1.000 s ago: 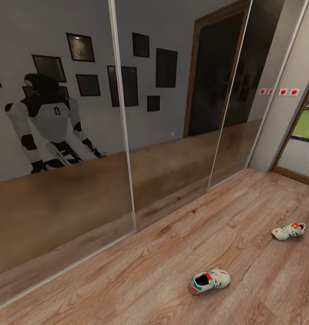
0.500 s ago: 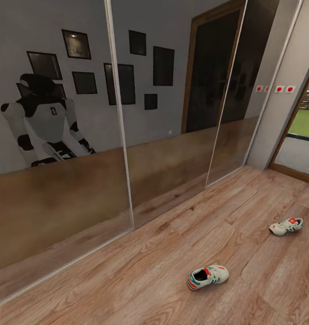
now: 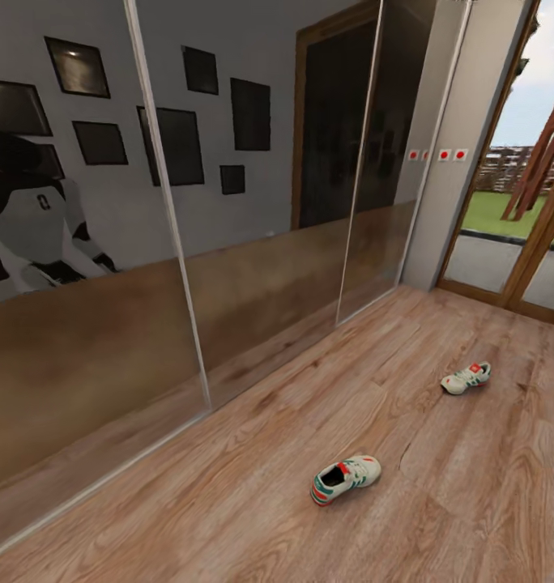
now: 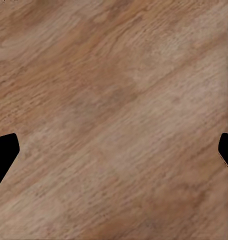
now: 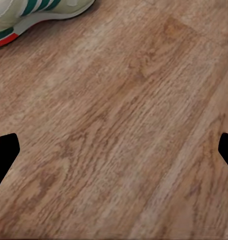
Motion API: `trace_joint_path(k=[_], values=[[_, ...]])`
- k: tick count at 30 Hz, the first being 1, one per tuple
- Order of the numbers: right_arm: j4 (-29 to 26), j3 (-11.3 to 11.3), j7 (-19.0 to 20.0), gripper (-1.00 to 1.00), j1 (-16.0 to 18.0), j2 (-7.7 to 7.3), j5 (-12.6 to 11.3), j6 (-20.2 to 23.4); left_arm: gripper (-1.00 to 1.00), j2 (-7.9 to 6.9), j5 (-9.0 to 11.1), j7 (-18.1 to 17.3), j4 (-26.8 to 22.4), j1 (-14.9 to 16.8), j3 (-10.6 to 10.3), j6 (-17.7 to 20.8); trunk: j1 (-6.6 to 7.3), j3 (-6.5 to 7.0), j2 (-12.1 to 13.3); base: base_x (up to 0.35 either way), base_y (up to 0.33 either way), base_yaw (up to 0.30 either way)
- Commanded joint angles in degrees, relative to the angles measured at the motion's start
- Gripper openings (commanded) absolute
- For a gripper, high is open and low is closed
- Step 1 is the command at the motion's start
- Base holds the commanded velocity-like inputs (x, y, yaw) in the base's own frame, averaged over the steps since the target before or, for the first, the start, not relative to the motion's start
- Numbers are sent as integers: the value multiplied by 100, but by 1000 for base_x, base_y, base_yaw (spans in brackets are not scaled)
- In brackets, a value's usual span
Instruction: Pick up the two gym shoes and the two sandals from the corridor floor and place them onto the hallstand (shoe rack) in the corridor, making sure they are on the rack and not on the floor. Arrange them so the two gym shoes are next to each other and the two sandals are next to each other.
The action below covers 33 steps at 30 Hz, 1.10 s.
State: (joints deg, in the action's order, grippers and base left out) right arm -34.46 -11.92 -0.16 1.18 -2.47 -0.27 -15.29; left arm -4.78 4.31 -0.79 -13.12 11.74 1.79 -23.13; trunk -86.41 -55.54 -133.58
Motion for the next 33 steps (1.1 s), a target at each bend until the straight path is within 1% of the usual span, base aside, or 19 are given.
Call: trace_joint_path(k=[1,4,6,24,28,33], values=[[5,-1,-2,100,5,1,-2,-19,100,-1,44,-8,2,2,-4,-16,-21,-23,-43,0,0,-297],[3,-2,-2,100,5,1,-2,-18,100,1,44,-8,2,3,-3,-16,-87,-77,-164,0,0,-268],[1,4,-2,100,6,1,-5,-22,100,0,44,-9,2,3,-4,-16,-131,-113,-244,0,0,-60],[0,2,-2,100,5,1,-2,-27,100,-5,44,-9,2,3,-4,-16,-527,-436,-966,0,0,-6],[1,1,-2,100,6,1,-4,-26,100,-5,44,-9,2,2,-3,-16,-537,-525,-971,0,0,-58],[1,1,-2,100,5,1,-5,-24,100,-5,44,-9,2,3,-3,-16,-550,-636,-978,0,0,-201]])
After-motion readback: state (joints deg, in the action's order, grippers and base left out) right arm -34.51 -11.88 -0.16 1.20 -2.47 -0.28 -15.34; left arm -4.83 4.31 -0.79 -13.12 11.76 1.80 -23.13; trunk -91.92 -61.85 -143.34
